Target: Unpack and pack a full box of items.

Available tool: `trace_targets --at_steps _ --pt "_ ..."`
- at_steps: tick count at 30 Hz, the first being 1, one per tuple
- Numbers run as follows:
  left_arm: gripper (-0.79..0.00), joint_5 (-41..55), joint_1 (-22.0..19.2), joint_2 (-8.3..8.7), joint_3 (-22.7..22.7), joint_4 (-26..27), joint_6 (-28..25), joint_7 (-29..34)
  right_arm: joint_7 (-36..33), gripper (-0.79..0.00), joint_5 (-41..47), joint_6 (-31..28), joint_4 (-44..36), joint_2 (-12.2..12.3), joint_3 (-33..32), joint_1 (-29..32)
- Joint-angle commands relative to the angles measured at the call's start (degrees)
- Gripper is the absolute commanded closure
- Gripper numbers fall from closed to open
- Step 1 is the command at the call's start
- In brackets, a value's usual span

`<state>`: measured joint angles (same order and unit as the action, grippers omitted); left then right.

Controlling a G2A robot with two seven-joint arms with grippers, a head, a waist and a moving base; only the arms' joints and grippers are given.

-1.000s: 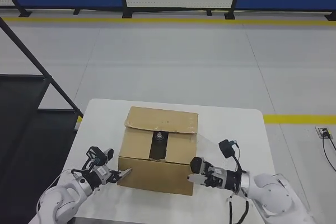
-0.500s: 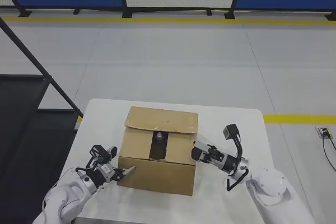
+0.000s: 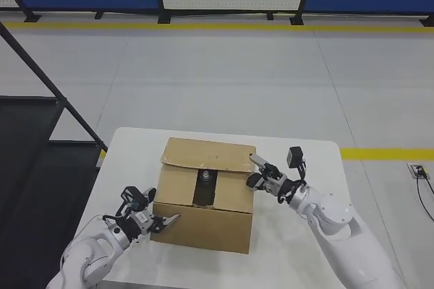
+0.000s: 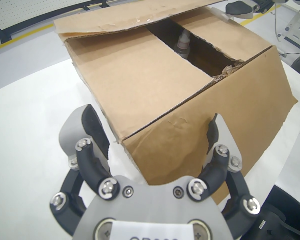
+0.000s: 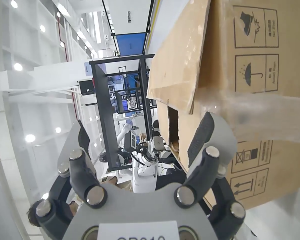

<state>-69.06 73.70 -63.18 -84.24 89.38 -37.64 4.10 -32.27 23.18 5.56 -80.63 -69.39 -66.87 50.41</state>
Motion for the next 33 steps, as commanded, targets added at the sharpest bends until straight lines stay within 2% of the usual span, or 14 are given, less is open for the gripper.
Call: trace_targets --at_steps 1,10,18,23,26,33 --pt "-0.785 0.02 -0.14 0.02 0.24 0.06 0.02 0.11 0.39 -0.785 1.51 -0.34 0.98 -0.29 0.28 -0.63" --pt "-0.785 -0.12 -0.46 0.09 1.17 0.15 0.28 0.13 2.5 -0.785 5.98 -3.05 3.73 -1.51 1.05 -3.62" --pt "-0.785 -0.07 -0.66 0.16 1.68 0.1 0.65 -0.25 18.64 -0.785 -2.92 -5.02 3.37 -3.72 6.65 -8.78" --pt "-0.785 0.28 -0.47 0.22 1.6 0.16 1.26 -0.68 28.31 -0.785 -9.71 -5.43 7.42 -5.86 11.57 -14.44" --pt "-0.785 0.54 -0.25 0.29 1.44 0.24 1.25 -0.76 27.91 -0.785 -10.36 -6.04 10.23 -6.76 13.27 -16.93" --pt "-0.785 0.91 -0.53 0.39 1.65 -0.34 1.03 -0.55 27.91 -0.785 -10.36 -6.04 10.23 -6.76 13.27 -16.93"
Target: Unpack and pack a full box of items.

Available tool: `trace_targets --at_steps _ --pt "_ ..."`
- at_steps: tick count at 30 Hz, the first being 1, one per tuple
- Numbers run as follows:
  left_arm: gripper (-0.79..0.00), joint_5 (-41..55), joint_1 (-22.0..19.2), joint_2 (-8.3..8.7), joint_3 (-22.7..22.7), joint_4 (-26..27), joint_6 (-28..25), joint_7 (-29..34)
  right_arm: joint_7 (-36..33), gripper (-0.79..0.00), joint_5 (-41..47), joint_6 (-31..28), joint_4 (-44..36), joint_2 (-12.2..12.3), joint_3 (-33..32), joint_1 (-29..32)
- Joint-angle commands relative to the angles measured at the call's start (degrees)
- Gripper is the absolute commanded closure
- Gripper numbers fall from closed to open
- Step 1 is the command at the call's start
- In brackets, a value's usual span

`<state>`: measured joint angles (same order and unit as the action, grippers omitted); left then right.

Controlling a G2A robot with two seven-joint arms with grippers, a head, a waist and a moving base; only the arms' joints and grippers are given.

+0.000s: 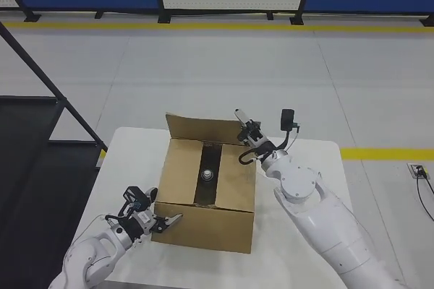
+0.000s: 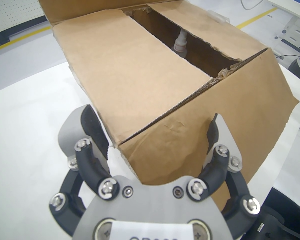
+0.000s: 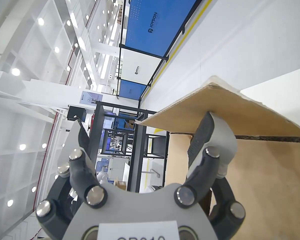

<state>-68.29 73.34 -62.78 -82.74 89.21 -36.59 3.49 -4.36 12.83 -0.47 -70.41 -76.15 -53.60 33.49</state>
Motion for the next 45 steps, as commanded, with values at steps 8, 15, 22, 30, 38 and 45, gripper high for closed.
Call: trace_targets --at_steps 8,15,22,30,38,45 --pt "-0.785 0.05 -1.6 -0.08 1.72 -1.02 -0.29 0.84 -0.53 -0.785 1.64 0.05 0.15 -0.17 -0.46 0.8" --pt "-0.785 -1.25 -1.14 -0.01 2.42 -0.39 0.17 0.72 5.16 -0.785 6.26 2.61 12.99 -3.76 2.48 -7.19" --pt "-0.785 -0.89 0.35 0.17 1.56 0.11 1.41 0.12 10.34 -0.785 7.55 2.53 27.41 -8.71 7.48 -15.06" --pt "-0.785 -0.36 1.26 0.28 1.24 -0.02 1.86 -0.38 5.19 -0.785 9.87 2.41 40.77 -12.77 9.34 -20.78" --pt "-0.785 0.12 1.72 0.37 1.35 -0.55 1.71 -0.39 2.01 -0.785 9.89 1.82 48.22 -15.59 9.97 -23.23" --pt "-0.785 0.04 1.93 0.41 1.96 -0.07 1.23 -0.22 -1.79 -0.785 8.69 1.7 51.82 -17.11 10.13 -24.35"
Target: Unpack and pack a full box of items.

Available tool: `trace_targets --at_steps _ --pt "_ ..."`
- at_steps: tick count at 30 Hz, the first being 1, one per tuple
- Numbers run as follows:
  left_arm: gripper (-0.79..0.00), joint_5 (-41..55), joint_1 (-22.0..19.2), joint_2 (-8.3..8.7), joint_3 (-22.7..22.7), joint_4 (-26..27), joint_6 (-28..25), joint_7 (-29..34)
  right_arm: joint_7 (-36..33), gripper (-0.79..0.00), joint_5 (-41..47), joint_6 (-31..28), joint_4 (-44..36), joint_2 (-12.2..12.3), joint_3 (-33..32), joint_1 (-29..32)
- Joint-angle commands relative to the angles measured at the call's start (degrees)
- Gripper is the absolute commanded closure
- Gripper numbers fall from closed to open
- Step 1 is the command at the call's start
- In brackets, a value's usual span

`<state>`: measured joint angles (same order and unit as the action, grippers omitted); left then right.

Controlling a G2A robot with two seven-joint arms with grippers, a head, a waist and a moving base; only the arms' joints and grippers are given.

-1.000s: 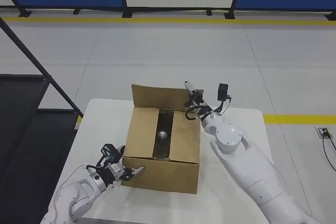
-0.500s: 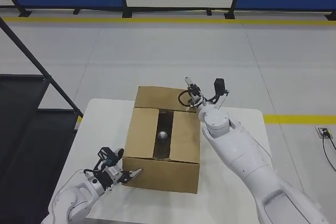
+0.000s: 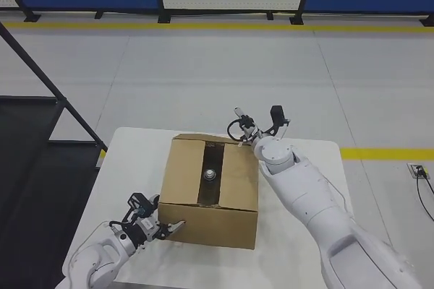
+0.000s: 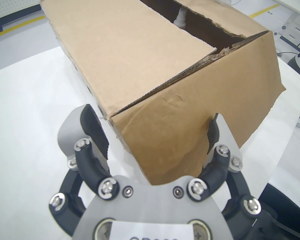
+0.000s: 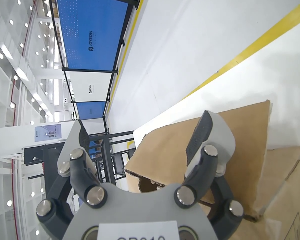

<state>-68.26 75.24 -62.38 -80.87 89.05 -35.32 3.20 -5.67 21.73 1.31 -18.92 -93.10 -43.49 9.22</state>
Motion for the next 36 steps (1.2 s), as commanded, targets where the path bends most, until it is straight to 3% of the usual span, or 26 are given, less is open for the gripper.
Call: trace_targets --at_steps 1,11,19,25,31,36 --pt "-0.785 -0.11 0.06 0.01 0.21 0.21 -0.08 0.15 -1.21 -0.785 -0.42 -0.08 0.64 -0.31 0.02 -0.19" --pt "-0.785 -1.2 0.64 0.17 0.45 1.05 -0.16 -0.18 -3.34 -0.785 -3.04 -1.07 2.6 -1.17 -0.44 -0.97" --pt "-0.785 1.36 1.58 0.42 -2.08 1.85 0.75 -1.96 -0.37 -0.785 -1.11 -10.98 0.4 -0.96 -3.61 -0.12" --pt "-0.785 5.33 3.7 0.77 -5.75 4.03 0.81 -3.29 -9.93 -0.785 -4.14 -15.19 -4.69 -0.1 -3.87 0.84" --pt "-0.785 11.15 6.62 1.04 -10.97 6.35 2.36 -5.63 -23.59 -0.785 -10.2 -14.26 -11.26 1.33 -2.84 2.73" --pt "-0.785 13.89 8.18 0.99 -13.89 6.85 6.21 -7.11 -27.83 -0.785 -16.0 -11.83 -17.15 2.55 -2.27 5.32"
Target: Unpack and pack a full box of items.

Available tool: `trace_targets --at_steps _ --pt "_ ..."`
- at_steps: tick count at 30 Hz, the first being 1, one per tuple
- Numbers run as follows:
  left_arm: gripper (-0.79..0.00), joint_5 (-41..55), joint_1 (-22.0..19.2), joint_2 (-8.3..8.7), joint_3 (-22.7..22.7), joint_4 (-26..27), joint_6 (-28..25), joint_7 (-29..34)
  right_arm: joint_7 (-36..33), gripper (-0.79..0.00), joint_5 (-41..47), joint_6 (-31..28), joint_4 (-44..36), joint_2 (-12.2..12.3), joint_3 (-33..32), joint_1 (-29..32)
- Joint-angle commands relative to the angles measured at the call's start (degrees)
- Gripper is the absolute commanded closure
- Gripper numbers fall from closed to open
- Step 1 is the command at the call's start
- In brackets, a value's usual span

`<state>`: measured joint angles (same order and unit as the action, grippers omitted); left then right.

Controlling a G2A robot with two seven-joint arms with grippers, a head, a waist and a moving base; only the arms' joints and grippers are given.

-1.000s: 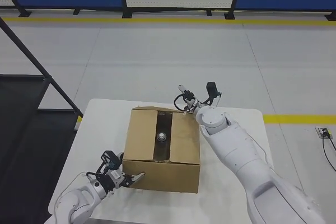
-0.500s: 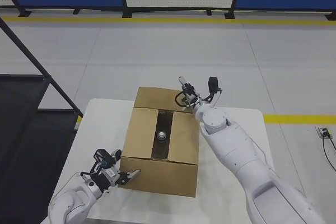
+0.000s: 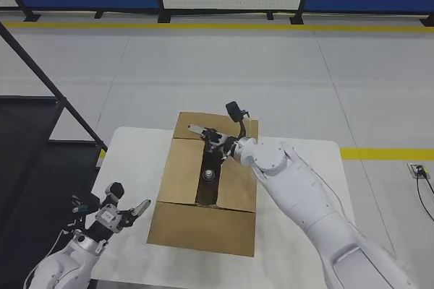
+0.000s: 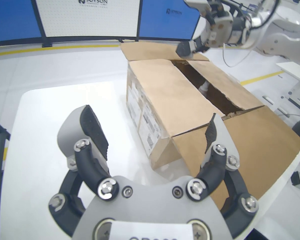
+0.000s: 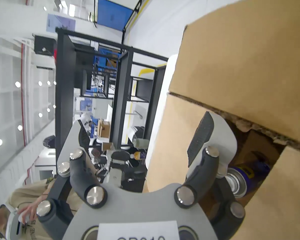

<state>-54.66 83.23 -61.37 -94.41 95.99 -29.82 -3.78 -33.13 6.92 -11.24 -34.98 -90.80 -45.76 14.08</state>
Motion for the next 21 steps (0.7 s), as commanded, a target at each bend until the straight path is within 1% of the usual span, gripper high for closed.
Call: trace_targets --at_steps 1,5,9,12,16,21 --pt "-0.785 0.85 0.32 -0.04 -0.6 -0.27 0.96 -0.18 -0.75 -0.785 -2.41 1.62 -2.02 0.52 0.01 0.91" --pt "-0.785 1.86 0.51 -0.1 -1.26 -0.83 2.09 -0.25 -2.88 -0.785 -5.88 5.46 -5.26 1.43 -0.22 2.67" --pt "-0.785 2.11 0.59 -0.16 -1.27 -0.94 2.3 -0.21 -5.22 -0.785 -5.45 8.37 -7.42 1.56 -0.57 4.44" --pt "-0.785 1.66 0.54 -0.24 -0.78 -0.68 2.58 -0.04 -6.21 -0.785 -3.8 9.51 -7.82 1.0 -0.37 4.96" --pt "-0.785 0.09 0.49 -0.32 0.14 -0.11 2.9 0.19 -7.14 -0.785 -0.21 9.98 -6.45 -0.02 -0.54 4.49" --pt "-0.785 -1.89 0.86 -0.43 1.23 0.98 2.94 -0.14 -7.75 -0.785 4.82 9.09 -4.48 -1.17 -1.64 3.31"
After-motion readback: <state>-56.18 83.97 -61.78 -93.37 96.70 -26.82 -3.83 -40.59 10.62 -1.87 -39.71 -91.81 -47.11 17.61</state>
